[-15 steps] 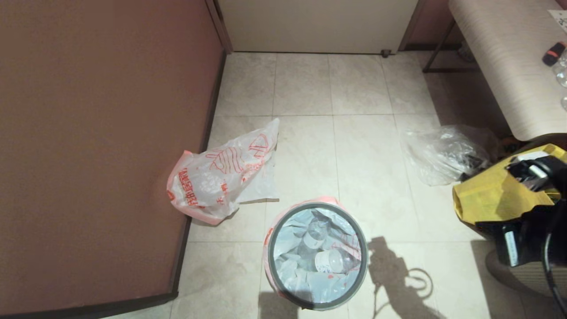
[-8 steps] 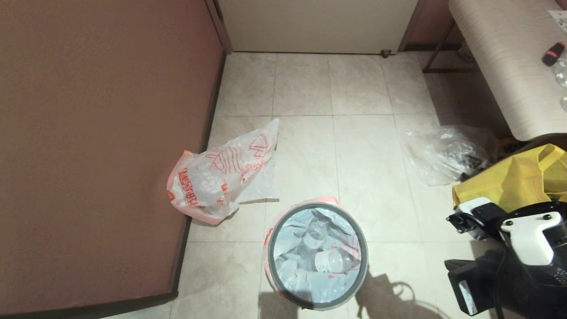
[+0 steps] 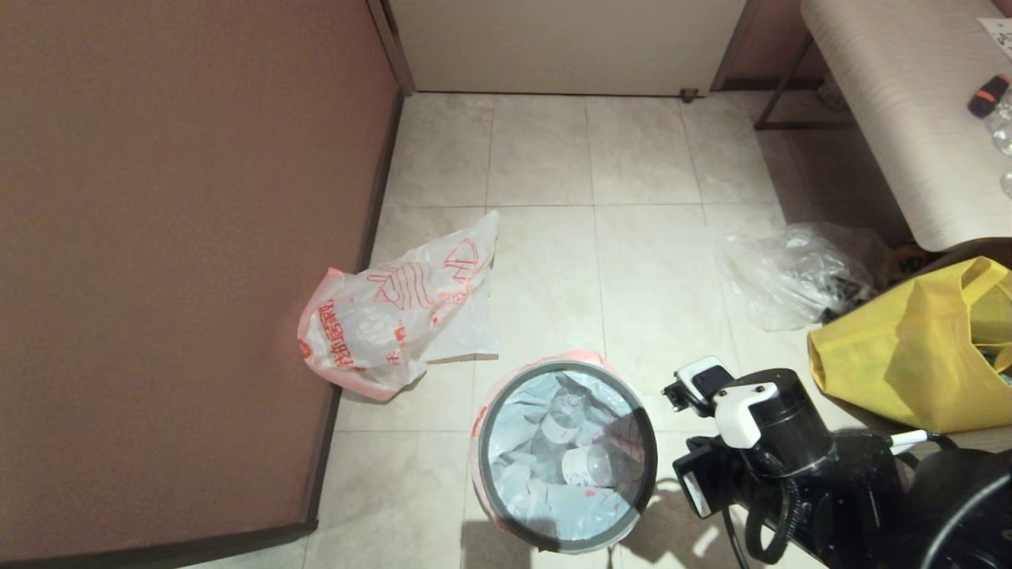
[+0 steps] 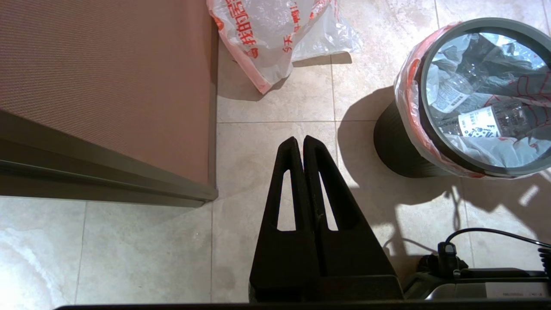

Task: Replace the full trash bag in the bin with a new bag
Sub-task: Place the trash can ring on the floor

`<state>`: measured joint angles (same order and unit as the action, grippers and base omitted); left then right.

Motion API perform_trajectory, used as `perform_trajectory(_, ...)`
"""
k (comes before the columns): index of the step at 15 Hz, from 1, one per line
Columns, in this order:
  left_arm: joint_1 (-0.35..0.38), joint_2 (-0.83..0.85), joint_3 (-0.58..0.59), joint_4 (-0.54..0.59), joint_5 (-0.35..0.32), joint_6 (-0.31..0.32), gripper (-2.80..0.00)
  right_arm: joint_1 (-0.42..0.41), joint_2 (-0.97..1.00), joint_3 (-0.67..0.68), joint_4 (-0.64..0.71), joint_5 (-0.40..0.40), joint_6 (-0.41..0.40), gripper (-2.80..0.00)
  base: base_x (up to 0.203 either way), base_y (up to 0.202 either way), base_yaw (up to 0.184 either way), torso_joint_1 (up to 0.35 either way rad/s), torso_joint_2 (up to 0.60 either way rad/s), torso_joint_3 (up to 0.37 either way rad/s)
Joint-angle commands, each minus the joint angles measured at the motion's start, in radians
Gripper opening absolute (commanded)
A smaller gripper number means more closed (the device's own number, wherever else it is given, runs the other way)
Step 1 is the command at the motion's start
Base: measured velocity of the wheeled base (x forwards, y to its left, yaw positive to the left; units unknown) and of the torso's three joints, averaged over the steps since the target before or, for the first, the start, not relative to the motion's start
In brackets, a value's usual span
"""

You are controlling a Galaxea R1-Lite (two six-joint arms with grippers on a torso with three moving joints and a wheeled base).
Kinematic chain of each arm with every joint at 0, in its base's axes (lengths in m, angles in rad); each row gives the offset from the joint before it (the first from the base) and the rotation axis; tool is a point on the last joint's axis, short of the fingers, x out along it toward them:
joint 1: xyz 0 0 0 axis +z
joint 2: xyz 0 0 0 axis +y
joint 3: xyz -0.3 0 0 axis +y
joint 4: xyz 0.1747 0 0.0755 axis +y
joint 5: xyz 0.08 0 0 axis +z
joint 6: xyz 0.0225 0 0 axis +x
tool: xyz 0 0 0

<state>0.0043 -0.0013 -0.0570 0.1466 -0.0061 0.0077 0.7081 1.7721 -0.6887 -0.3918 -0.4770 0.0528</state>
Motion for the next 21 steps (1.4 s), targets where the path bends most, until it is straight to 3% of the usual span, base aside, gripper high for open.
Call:
perform_trajectory(1,0.000,0.001,0.000,0.001,0.000,0.000,-2.80,-0.008,0.076,-0.024,-0.028,-0.006,-0.033,-2.80,0.000,0.000,0.000,0.000,0.00,0.000)
perform_trajectory(2,0.000,0.001,0.000,0.001,0.000,0.000,-2.80,-0.011,0.075,-0.039,-0.027,-0.008,-0.043,0.00,0.000,0.000,0.000,0.000,0.00,0.000)
perform_trajectory(9,0.000,0.001,0.000,0.001,0.000,0.000,-2.80,-0.014,0.201,-0.091,-0.079,-0.006,-0.061,0.00,0.000,0.000,0.000,0.000,0.00,0.000)
perform_trajectory(18,0.000,0.001,0.000,0.001,0.001,0.000,-2.80,-0.076,0.411,-0.218,-0.178,-0.003,-0.152,0.00,0.000,0.000,0.000,0.000,0.00,0.000)
perform_trajectory(19,0.000,0.001,0.000,0.001,0.000,0.000,-2.80,-0.076,0.423,-0.231,-0.179,-0.004,-0.152,-2.80,0.000,0.000,0.000,0.000,0.00,0.000)
perform_trajectory(21,0.000,0.001,0.000,0.001,0.000,0.000,-2.80,-0.076,0.413,-0.239,-0.179,-0.006,-0.151,-2.80,0.000,0.000,0.000,0.000,0.00,0.000)
